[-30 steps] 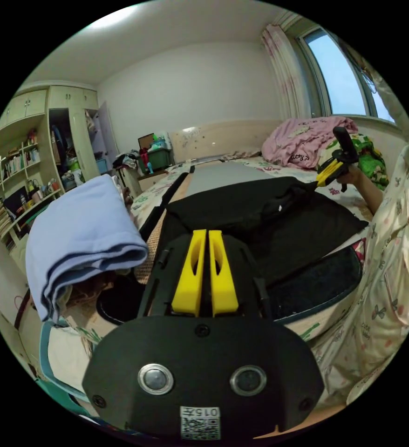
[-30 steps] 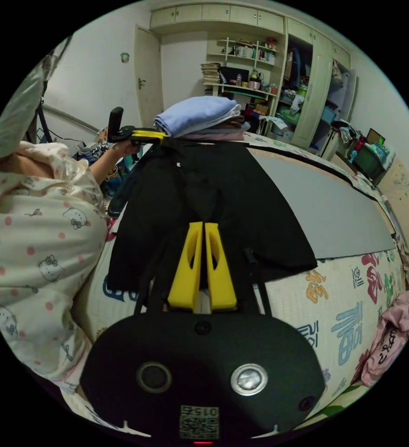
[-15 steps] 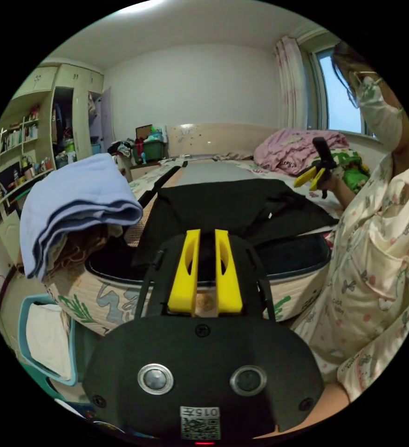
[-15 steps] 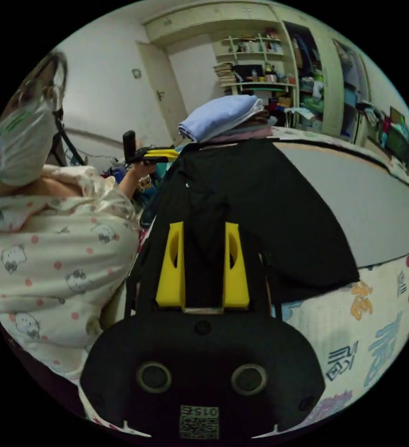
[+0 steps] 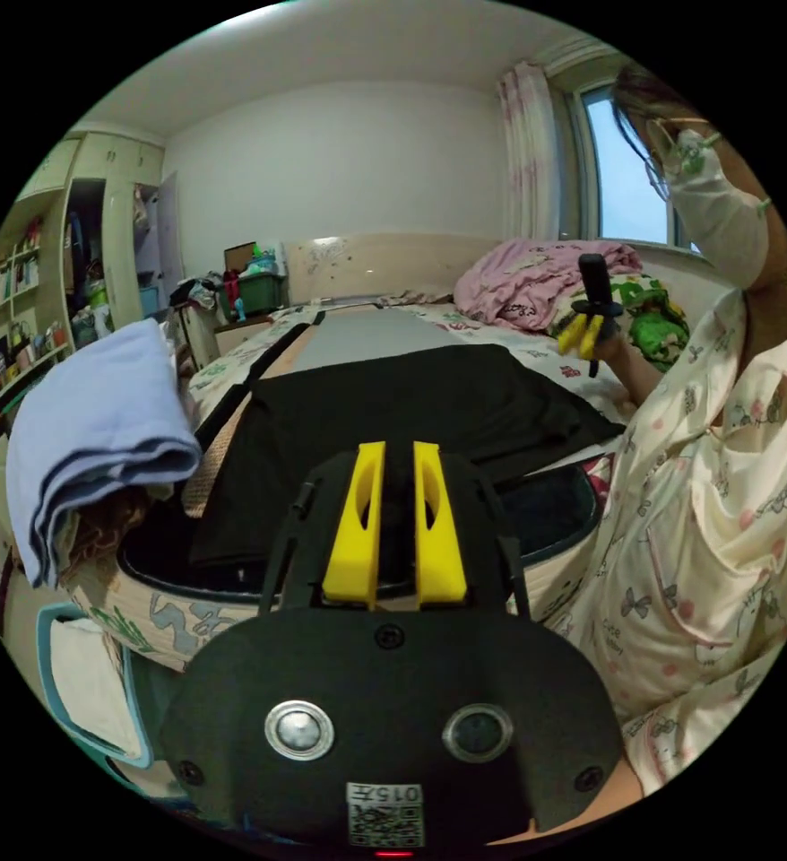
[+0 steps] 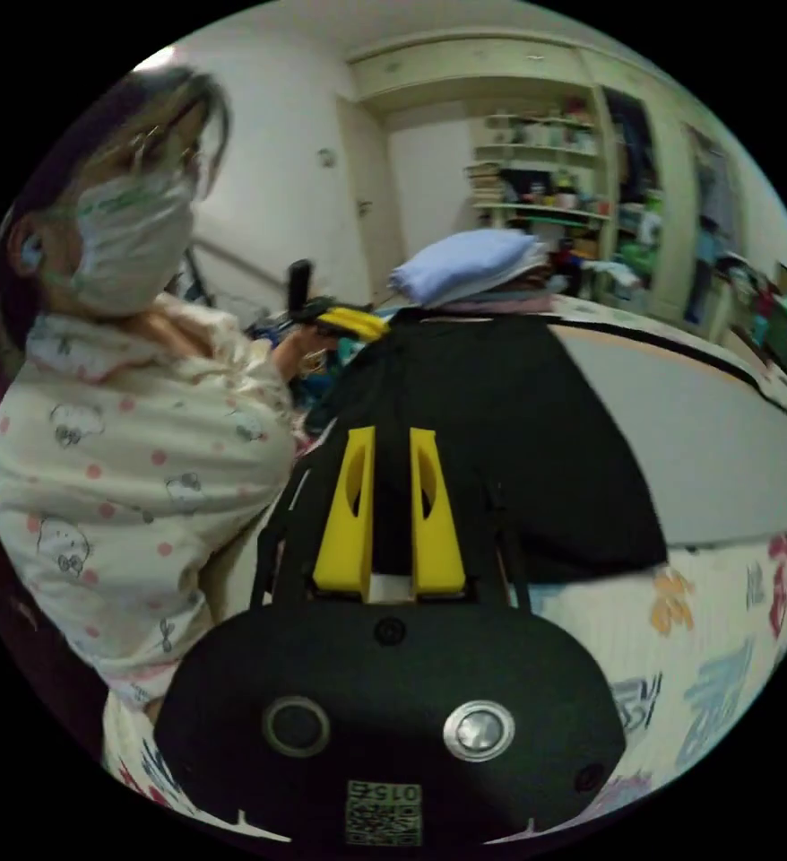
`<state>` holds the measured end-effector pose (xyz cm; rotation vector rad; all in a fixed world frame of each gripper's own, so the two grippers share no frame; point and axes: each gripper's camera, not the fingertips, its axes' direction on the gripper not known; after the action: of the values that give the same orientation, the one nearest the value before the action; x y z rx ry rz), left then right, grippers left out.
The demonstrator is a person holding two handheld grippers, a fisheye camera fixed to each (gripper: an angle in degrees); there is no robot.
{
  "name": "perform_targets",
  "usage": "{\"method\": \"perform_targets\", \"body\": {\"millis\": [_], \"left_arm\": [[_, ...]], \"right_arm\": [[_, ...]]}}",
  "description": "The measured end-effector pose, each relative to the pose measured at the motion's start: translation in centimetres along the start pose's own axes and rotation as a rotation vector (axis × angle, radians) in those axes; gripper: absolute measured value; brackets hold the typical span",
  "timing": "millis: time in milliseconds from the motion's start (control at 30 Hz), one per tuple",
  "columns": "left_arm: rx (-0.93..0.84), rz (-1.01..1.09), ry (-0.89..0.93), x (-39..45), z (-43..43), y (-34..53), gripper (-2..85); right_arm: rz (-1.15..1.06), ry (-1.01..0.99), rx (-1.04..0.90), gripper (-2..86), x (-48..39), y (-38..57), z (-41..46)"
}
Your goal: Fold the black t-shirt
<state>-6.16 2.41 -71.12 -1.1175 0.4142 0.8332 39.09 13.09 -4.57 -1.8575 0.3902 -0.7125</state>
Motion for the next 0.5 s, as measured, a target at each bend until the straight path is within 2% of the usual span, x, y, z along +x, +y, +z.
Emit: {"method": "perform_targets", "body": {"millis": [33,100,167,300,500], "left_arm": [[-0.006,0.047,0.024,0.8,0.4,-1.2,5.4],[0.001,0.106,0.098,2.2,1.5,-3.1,5.6],[0.006,0.159,0.188,3.8,3.1,-5.0,5.9],[-0.057,0.237,0.356,7.0,7.7,-8.4,7.1],[-0.217,0.313,0.36,9.2,11.6,-10.6,7.3]], "right_arm": [[0.066,0.049,0.023,7.1,1.4,-0.5,-0.4],[0.344,0.232,0.097,8.1,7.3,-1.4,-1.9],[0.523,0.314,0.174,8.5,11.2,-1.1,-2.9],[0.736,0.269,0.311,11.0,17.6,-1.4,-2.0],[0.856,0.217,0.221,9.8,23.2,-6.6,4.5]]}}
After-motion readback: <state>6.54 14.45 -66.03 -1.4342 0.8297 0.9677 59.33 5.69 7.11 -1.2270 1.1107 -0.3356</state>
